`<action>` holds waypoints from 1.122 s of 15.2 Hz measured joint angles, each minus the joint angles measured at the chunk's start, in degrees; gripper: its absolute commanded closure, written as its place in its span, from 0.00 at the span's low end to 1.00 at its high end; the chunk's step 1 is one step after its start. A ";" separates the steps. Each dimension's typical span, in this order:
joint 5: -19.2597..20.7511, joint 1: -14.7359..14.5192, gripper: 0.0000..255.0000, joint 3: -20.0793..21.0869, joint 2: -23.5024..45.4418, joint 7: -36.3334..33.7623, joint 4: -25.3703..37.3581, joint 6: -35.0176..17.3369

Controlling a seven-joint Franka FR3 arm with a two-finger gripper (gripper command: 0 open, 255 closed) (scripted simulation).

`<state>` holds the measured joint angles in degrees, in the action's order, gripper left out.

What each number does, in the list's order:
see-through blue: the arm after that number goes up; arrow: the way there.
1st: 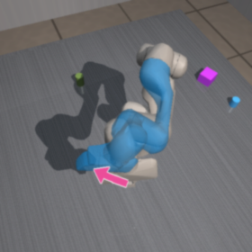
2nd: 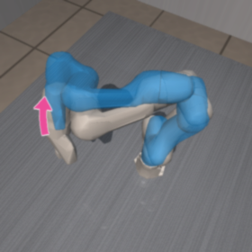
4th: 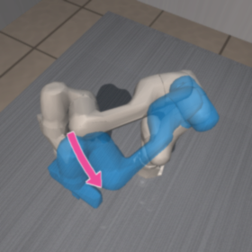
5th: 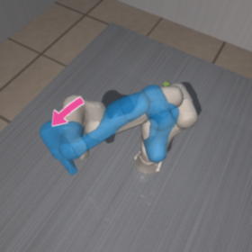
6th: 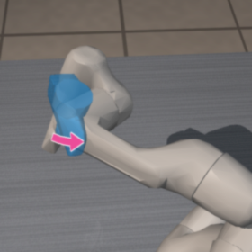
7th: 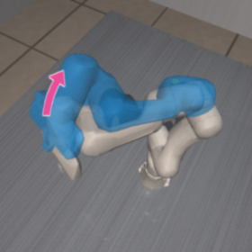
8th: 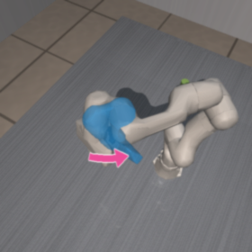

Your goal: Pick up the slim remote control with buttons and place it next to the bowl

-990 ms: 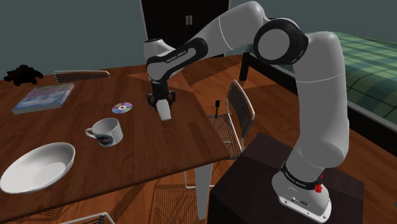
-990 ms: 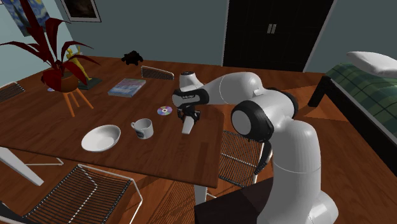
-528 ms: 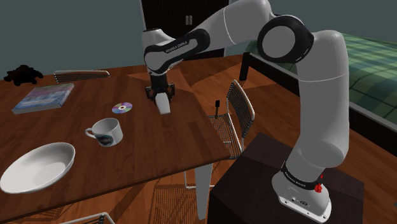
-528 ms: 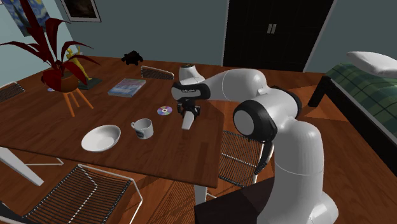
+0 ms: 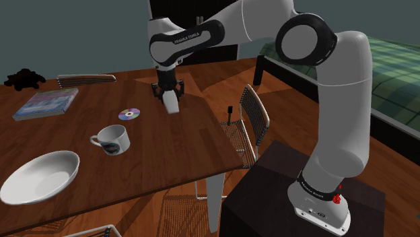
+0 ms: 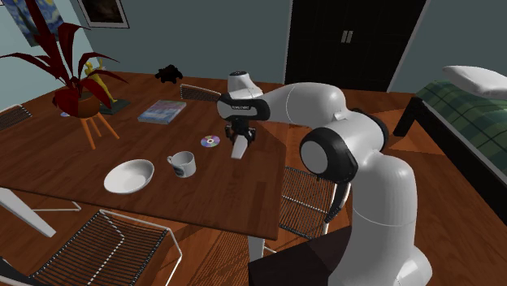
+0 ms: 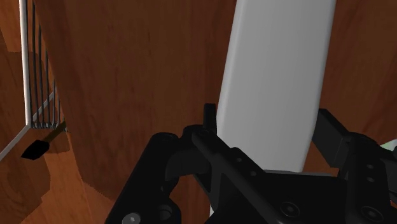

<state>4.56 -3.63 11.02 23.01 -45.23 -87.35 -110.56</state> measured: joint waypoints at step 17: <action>0.55 -8.30 1.00 4.25 -4.76 -12.63 -3.27 1.76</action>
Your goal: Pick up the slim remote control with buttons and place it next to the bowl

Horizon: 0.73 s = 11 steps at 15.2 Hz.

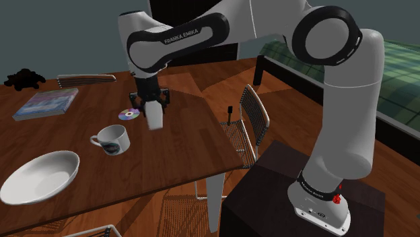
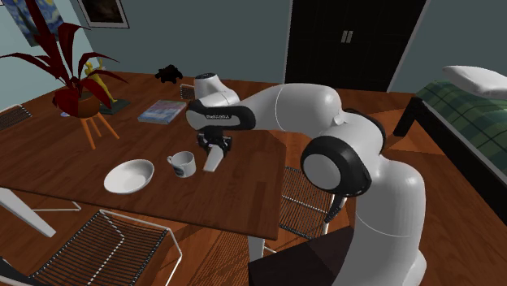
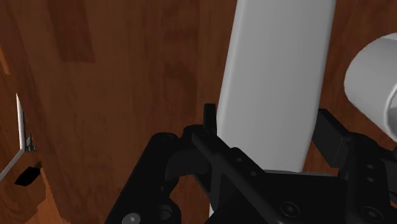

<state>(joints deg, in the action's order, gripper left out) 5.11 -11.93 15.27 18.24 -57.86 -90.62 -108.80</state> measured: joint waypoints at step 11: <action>1.90 -9.35 1.00 4.20 1.40 -13.72 1.83 0.95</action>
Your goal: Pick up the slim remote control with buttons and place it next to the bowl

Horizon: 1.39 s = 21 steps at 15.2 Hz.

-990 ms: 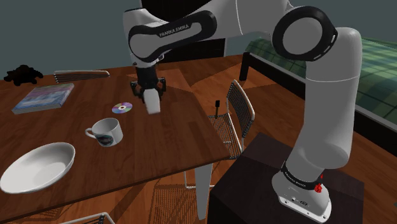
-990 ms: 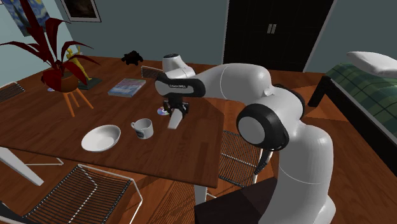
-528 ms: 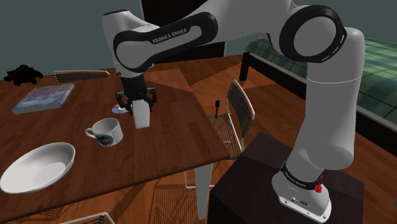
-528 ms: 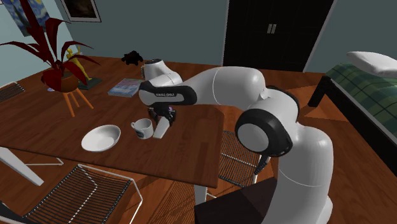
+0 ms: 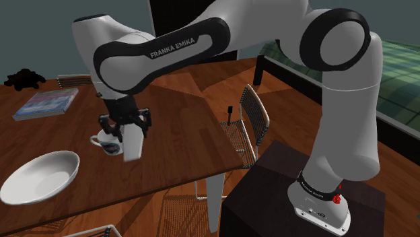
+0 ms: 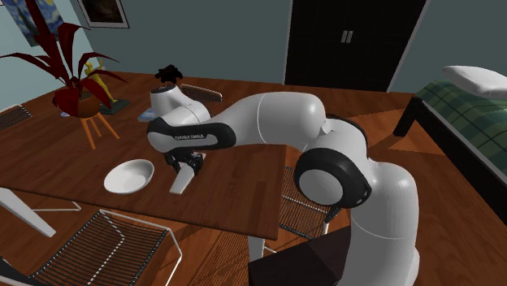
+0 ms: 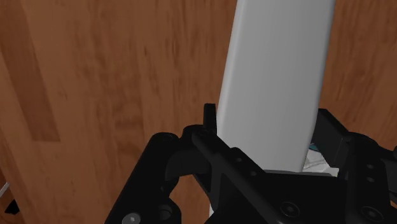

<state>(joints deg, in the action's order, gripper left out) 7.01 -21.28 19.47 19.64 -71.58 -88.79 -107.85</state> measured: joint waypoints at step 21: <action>2.71 -3.43 1.00 0.34 5.18 -5.82 -6.78 -11.40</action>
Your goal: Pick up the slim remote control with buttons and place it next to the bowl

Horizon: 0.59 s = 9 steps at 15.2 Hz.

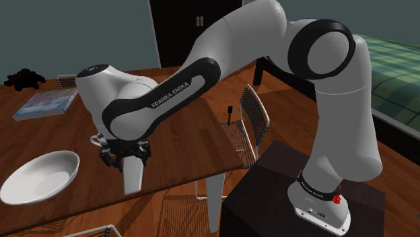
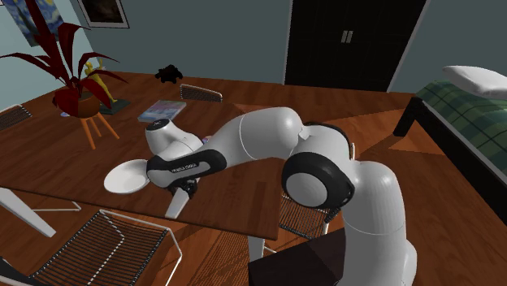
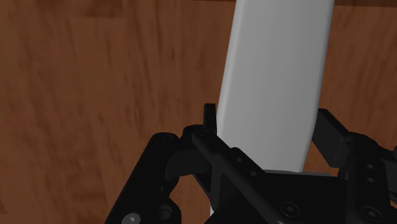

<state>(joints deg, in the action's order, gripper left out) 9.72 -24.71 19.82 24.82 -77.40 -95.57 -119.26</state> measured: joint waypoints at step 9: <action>0.73 -0.13 1.00 -0.40 1.61 -0.41 -1.72 -3.27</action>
<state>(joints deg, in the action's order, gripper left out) 10.45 -24.83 19.42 26.43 -77.81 -97.29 -122.52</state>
